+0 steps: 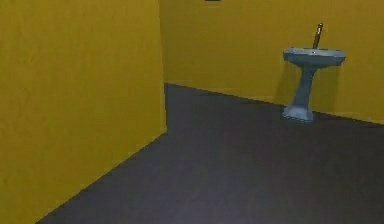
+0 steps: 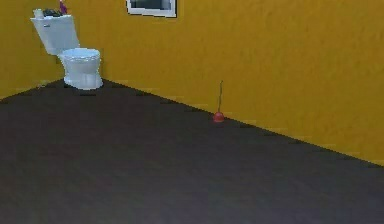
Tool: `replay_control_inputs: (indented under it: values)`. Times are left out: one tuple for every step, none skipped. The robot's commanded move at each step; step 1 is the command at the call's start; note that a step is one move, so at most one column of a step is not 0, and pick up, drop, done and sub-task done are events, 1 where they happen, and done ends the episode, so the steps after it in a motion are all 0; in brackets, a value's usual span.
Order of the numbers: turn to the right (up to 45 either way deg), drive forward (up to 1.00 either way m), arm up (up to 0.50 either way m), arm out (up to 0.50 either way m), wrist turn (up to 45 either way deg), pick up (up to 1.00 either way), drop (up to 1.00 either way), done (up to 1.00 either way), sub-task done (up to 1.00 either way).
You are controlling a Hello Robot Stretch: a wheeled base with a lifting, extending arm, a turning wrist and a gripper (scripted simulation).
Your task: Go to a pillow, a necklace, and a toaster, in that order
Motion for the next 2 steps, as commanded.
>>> replay_control_inputs:
  values:
    - [0.0, 1.0, 0.0, 0.0, 0.0, 0.0, 0.0, 0.0, 0.0]
    - [0.0, 1.0, 0.0, 0.0, 0.0, 0.0, 0.0, 0.0, 0.0]
